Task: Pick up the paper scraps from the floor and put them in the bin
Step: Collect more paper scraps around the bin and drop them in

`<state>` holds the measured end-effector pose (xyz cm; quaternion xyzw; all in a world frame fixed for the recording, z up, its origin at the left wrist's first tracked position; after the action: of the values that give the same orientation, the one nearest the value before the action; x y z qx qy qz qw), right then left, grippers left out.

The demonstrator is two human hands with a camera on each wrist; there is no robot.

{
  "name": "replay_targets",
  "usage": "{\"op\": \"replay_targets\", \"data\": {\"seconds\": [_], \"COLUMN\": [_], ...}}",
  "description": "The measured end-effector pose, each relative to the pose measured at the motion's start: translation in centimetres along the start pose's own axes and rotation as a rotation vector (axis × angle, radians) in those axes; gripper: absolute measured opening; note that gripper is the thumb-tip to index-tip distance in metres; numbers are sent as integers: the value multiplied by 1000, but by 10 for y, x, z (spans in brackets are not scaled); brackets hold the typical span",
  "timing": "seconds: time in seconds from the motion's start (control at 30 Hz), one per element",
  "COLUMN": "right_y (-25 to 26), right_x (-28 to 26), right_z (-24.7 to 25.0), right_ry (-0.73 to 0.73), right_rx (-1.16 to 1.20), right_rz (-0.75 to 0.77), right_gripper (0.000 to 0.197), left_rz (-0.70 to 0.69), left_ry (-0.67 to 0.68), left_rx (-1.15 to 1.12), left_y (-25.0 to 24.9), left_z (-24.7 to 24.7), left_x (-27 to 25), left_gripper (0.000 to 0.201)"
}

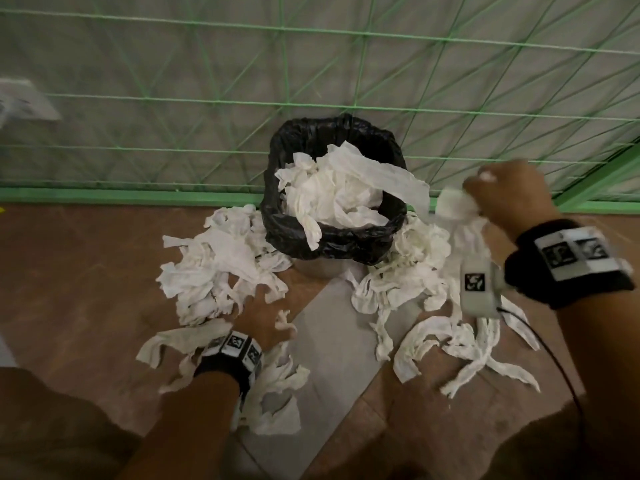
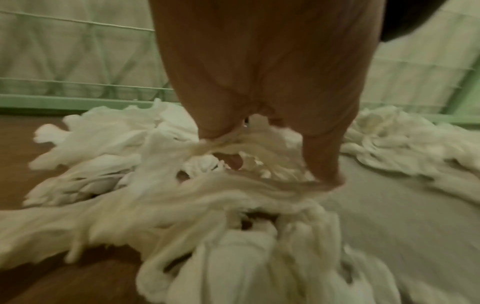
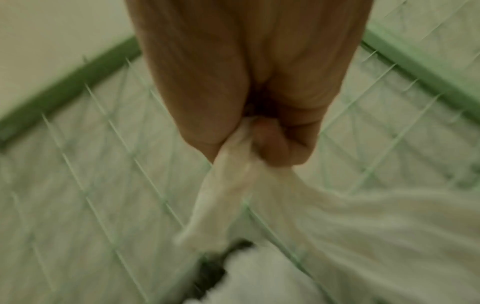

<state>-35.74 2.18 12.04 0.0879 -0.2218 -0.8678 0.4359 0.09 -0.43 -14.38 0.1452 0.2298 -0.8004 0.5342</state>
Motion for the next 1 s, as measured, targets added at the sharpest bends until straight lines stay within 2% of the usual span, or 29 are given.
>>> {"op": "replay_targets", "data": {"seconds": [0.07,0.13,0.2,0.27,0.37,0.43,0.47,0.53,0.67,0.73,0.77,0.8,0.87,0.9,0.93,1.0], "right_y": [34,69,101,122,147,166,175,188,194,193,192,190,181,173,166,154], "right_x": [7,11,13,19,30,31,30,24,16,15,17,18,10,6,5,8], "right_z": [34,62,77,83,76,65,58,42,17,3,-7,-22,-61,-73,-78,-73], "right_ry": [-71,-139,-130,-144,-101,-91,-77,-16,33,21,49,125,393,464,466,378], "right_rx": [127,185,331,337,217,108,149,377,617,647,618,541,286,157,102,183], "right_rz": [90,188,267,302,319,347,386,444,369,341,338,350,344,344,358,315], "right_gripper": [23,18,11,22,19,28,32,31,35,37,37,35,24,33,45,46], "left_rz": [-14,-42,-45,-6,16,44,62,148,206,157,133,112,28,-25,-83,-188], "left_ry": [57,20,-35,-93,-205,-262,-290,-321,-302,-338,-367,-404,-474,-532,-584,-638], "left_rx": [55,78,107,55,-138,-217,-235,-295,-396,-375,-358,-360,-411,-424,-437,-481], "left_y": [-8,-12,-8,0,7,14,18,27,33,28,26,24,10,0,-15,-47], "left_z": [-10,-9,0,14,45,68,82,111,166,195,210,225,257,275,294,327], "left_x": [-3,-3,1,5,0,-4,-6,-13,-31,-38,-38,-39,-44,-43,-48,-56], "left_gripper": [43,36,34,34,44,48,45,31,12,18,15,11,16,17,17,15]}}
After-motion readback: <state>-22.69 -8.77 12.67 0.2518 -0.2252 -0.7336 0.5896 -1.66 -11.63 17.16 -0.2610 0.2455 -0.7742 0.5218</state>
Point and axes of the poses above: each hand's wrist, its own x-axis towards the middle knuckle, its own z-axis out of the back of the hand, y = z × x, the point moved 7 cm from there along x, towards the middle knuckle, and after that the axes turned 3 degrees about -y, right-handed, at the moved point
